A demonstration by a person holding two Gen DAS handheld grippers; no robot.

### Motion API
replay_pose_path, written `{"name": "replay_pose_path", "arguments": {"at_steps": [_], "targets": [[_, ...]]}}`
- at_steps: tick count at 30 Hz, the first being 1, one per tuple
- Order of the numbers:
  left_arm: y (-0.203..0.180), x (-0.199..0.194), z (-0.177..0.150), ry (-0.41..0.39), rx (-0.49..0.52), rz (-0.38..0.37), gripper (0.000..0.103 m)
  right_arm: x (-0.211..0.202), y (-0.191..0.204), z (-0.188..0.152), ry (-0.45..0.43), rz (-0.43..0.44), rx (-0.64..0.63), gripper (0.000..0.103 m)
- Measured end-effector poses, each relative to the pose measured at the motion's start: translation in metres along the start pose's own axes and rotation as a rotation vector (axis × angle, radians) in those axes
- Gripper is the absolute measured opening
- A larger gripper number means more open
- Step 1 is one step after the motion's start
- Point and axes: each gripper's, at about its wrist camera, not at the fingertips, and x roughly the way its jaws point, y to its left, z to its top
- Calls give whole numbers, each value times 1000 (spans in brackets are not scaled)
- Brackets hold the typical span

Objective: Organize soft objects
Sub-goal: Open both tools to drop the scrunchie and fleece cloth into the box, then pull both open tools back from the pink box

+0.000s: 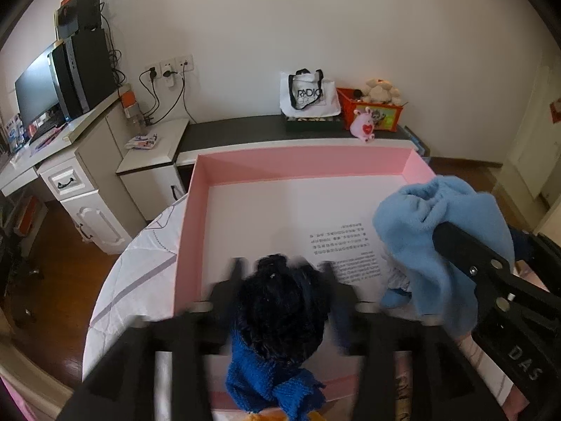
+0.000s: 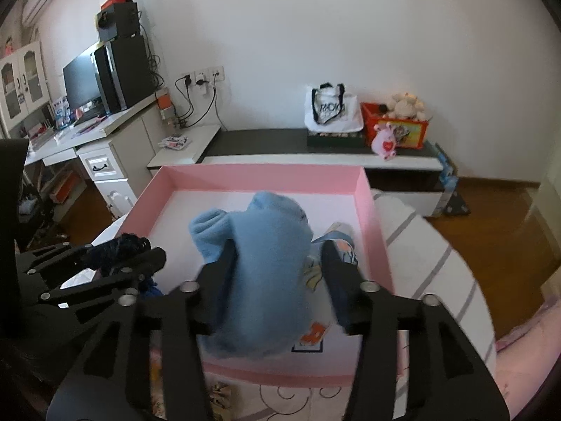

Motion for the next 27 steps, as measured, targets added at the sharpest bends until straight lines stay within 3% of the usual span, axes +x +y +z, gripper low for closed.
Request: {"name": "replay_pose_path", "arguments": {"at_steps": [2,5,8,13,17,27], "targets": [[1,3,-3,0,-4,31,85,-2,-2,-2,-1,-5,15,62],[5,6,-2,-31,-14,40,99,-12,-7,-1,-38,-49,27,93],[11,5,-5,-41,-22,32,103,-24,-11,1,-69,-73,36,102],[3,-12,-39,-69,-25,76,103,-33,-17,1,-72,-83,54,103],[-17,-27,-67,-61,-43,68,103,-33,-20,-1,-55,-104,58,103],[-27,-74,-93,-80,-55,91,103,-36,-21,-11,-22,-146,36,103]]}}
